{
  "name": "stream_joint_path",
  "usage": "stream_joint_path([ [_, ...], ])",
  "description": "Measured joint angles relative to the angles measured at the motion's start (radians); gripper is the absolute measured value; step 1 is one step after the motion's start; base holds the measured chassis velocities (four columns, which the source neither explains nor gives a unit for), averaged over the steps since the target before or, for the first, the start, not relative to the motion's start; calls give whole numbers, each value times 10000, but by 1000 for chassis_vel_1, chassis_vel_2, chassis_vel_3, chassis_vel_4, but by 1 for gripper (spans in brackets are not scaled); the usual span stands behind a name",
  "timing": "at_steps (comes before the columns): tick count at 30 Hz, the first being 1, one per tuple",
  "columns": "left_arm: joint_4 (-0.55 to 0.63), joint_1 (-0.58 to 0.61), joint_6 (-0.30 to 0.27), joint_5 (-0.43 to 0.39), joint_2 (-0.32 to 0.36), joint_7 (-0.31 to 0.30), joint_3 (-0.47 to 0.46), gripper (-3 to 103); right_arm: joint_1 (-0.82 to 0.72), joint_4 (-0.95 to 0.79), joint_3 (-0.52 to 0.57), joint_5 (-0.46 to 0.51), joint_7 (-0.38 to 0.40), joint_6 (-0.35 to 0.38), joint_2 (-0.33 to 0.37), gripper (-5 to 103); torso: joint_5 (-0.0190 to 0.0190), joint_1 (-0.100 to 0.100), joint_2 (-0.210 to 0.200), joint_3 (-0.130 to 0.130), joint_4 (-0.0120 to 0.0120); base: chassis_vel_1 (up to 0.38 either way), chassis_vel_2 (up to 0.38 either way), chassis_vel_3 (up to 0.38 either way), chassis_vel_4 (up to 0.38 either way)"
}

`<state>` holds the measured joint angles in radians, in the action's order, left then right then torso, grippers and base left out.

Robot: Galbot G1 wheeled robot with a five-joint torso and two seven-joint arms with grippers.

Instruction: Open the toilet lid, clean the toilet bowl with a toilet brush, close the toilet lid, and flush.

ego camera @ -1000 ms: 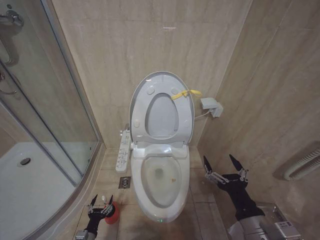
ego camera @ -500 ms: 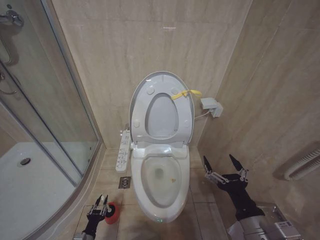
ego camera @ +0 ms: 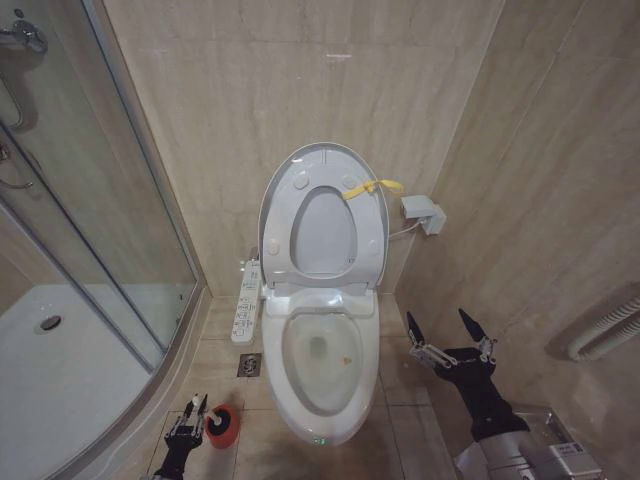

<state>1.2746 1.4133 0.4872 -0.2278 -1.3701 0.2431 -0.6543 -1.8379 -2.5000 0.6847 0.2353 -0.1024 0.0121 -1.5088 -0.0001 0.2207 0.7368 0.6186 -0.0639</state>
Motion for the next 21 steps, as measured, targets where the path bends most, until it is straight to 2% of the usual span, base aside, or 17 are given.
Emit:
stream_joint_path([
  [10,969,816,40,-626,-5,-39,-317,26,0,0,0,0,0,0,0,100,-1,0,0,0,1,0,0,0,0],
  [16,2243,1283,149,-931,12,72,-400,26,0,0,0,0,0,0,0,100,1,0,0,0,-1,0,0,0,0],
  [21,3634,1865,97,-1295,-21,421,-378,26,0,0,0,0,0,0,0,100,1,0,0,0,-1,0,0,0,0],
])
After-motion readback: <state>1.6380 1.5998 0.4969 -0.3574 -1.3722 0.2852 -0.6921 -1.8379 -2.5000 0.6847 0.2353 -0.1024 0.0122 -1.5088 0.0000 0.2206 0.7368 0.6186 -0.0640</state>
